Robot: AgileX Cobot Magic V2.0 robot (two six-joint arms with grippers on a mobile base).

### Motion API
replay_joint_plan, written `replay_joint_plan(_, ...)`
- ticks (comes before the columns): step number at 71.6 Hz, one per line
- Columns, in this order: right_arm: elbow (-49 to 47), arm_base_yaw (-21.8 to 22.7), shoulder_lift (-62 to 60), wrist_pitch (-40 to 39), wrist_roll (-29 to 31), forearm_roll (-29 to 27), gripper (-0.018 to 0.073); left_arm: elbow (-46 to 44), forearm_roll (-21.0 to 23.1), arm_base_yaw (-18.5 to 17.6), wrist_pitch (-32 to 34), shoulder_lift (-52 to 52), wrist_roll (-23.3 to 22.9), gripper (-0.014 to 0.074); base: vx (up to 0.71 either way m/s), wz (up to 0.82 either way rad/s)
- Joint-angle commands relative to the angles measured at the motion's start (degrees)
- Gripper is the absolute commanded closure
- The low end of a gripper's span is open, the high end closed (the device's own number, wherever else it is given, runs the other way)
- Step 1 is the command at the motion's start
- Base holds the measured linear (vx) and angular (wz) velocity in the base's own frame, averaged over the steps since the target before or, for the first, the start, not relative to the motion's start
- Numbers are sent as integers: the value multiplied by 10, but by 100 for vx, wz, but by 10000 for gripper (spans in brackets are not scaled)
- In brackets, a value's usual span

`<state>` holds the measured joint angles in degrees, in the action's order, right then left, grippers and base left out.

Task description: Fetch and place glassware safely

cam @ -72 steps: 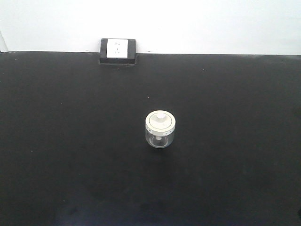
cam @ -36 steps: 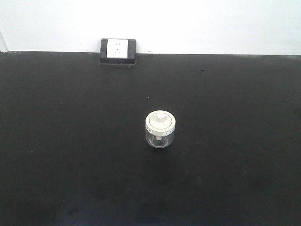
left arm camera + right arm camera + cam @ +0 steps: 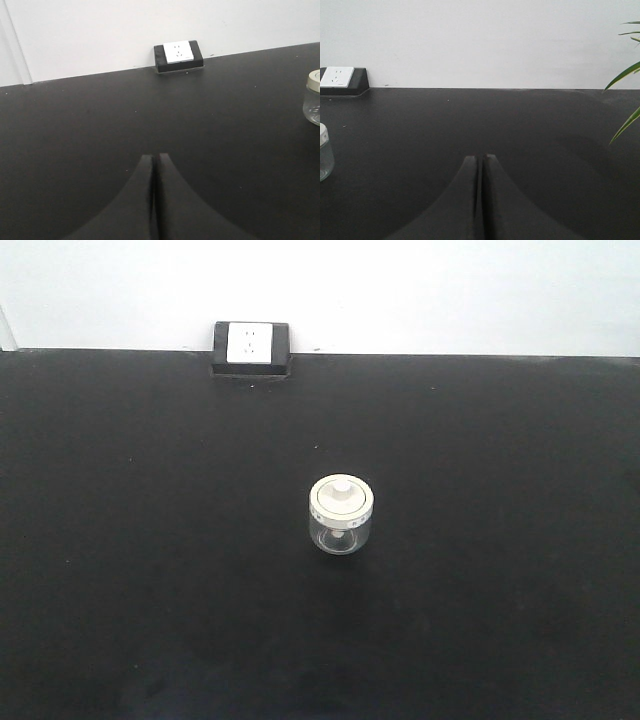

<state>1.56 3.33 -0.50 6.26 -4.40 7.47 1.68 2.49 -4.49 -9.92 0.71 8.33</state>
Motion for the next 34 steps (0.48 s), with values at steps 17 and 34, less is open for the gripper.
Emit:
replay_joint_plan(17,11,3,-8,-40,5,1,563,16,2,-4,40,7,-1,603,0,0)
replay_joint_plan(34,11,3,-8,-40,5,1,563,16,2,-4,40,7,-1,603,0,0)
